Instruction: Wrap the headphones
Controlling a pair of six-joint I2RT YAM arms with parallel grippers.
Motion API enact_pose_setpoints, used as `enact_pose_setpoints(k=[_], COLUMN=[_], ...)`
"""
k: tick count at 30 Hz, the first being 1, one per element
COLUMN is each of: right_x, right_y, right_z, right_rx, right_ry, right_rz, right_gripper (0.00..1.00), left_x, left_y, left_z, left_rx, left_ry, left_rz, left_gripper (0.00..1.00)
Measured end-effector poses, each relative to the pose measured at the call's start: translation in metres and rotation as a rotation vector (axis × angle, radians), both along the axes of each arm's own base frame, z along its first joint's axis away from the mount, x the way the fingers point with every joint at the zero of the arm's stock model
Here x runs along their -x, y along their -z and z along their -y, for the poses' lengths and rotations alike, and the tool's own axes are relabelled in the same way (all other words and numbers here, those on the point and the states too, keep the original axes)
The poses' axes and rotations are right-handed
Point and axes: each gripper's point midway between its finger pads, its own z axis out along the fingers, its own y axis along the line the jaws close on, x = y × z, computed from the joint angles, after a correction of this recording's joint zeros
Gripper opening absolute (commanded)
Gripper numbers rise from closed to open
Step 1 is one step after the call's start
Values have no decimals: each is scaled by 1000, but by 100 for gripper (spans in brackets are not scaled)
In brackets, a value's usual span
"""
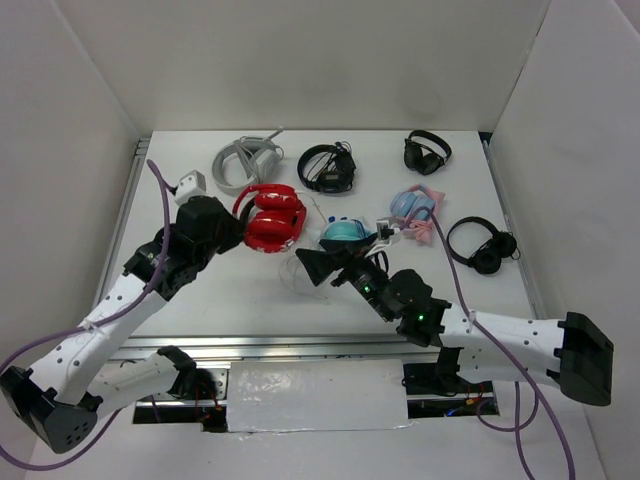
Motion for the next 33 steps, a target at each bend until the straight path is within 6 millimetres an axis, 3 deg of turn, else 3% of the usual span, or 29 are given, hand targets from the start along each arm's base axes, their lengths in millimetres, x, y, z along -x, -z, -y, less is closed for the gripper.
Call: enact_pose_setpoints(k=[8, 12, 15, 19, 25, 33], right_x=[22, 8, -11, -37, -58, -96], right_y=[1, 9, 35, 77, 137, 130], right_z=[16, 41, 54, 58, 24, -55], right_rx=[142, 186, 248, 354, 510, 493], right_ry=[-86, -15, 36, 47, -67, -216], right_rz=[64, 85, 66, 5, -66, -22], right_gripper=[100, 100, 100, 100, 100, 100], left_x=[-25, -29, -32, -34, -40, -30], left_y=[-38, -61, -87, -138, -217, -271], left_z=[-22, -30, -37, -44, -48, -52], left_rx=[-94, -116, -100, -53, 4, 26], left_ry=[-28, -29, -46, -79, -103, -82], left_rz=[91, 138, 186, 274, 399, 491], left_gripper=[0, 0, 0, 0, 0, 0])
